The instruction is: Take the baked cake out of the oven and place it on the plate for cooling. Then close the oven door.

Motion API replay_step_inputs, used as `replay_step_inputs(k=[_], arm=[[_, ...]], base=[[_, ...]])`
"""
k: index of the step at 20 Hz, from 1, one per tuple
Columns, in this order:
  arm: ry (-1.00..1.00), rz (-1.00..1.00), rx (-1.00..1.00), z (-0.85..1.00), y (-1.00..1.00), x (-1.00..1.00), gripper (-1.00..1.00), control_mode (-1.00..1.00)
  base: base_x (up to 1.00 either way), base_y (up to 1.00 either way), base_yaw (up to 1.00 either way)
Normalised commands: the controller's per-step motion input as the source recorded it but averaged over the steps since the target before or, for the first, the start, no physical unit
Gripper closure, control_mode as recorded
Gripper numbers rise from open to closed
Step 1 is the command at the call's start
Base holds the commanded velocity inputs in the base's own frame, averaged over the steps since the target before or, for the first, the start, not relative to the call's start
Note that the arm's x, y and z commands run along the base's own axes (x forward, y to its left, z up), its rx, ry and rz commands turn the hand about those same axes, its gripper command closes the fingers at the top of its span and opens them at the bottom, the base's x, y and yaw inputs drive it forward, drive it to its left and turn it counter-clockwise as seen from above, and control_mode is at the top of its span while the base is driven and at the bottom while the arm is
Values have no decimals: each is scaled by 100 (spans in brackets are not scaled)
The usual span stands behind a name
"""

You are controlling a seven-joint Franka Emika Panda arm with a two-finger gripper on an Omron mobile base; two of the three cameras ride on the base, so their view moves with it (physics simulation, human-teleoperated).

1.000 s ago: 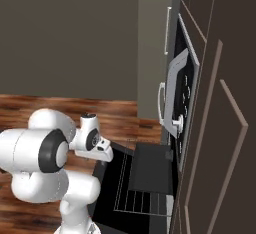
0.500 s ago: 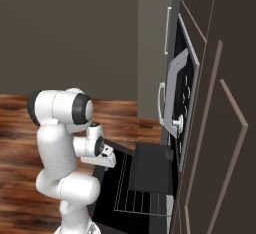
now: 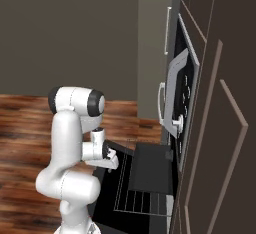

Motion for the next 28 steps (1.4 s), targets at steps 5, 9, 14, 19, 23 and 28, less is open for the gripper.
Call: replay_step_inputs(k=[5,9,14,19,23,28], arm=[[0,0,-3,-54,-7,30,-100,-100],[0,0,-3,-48,-27,29,-100,-100],[0,0,-1,-46,-41,32,-100,-100],[0,0,0,-45,-45,31,-100,-100],[0,0,0,-39,-54,28,-100,-100],[-2,0,0,-26,-74,19,-100,-100]], base=[[0,0,0],[0,0,0],[0,0,0],[0,0,0],[0,0,0],[0,0,0]])
